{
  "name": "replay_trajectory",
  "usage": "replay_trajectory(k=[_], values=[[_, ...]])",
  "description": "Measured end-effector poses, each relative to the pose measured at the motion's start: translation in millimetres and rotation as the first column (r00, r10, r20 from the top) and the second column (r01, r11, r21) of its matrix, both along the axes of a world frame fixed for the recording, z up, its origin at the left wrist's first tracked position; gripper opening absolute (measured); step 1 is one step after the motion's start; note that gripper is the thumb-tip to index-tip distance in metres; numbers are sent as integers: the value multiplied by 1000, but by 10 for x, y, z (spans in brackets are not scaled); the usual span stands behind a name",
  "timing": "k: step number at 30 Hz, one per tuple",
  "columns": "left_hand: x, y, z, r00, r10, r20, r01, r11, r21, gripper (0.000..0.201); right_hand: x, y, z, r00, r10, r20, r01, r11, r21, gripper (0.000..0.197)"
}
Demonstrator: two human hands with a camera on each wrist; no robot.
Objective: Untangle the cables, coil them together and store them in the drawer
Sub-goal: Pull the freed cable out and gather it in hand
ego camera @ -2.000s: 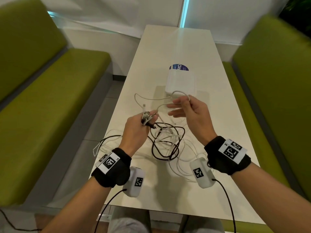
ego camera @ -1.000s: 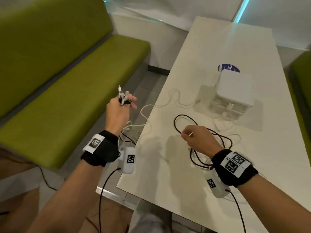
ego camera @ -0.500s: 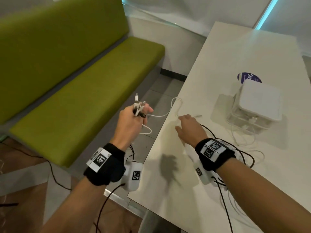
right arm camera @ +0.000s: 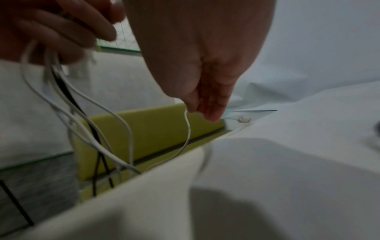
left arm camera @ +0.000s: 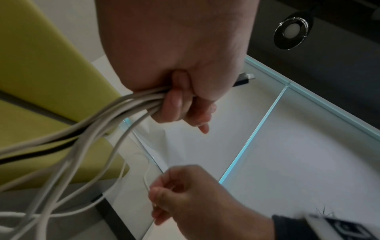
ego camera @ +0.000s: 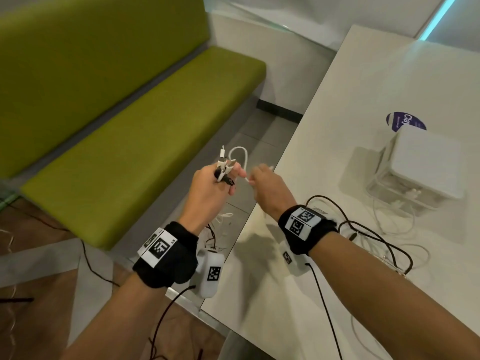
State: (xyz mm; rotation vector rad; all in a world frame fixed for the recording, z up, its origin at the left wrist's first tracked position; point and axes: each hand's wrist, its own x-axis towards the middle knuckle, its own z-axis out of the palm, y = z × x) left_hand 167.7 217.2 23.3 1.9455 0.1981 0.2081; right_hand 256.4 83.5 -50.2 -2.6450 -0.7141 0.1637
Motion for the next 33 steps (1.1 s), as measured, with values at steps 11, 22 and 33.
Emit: replay_trajectory(k=[11, 22, 33], values=[[-19, -37, -82, 1000, -1, -21, 1, 1000, -23, 29, -316, -235, 175, 988, 14, -151, -11, 1000, 18, 24], [-7, -828, 85, 985, -170, -26, 168, 984, -60, 35, -502, -1682, 430, 925, -368, -94, 370, 929, 6, 21], [-134, -1498, -139, 920, -335, -203, 343, 939, 7, 36, -1086, -1897, 453, 993, -100, -59, 95, 992, -81, 22]])
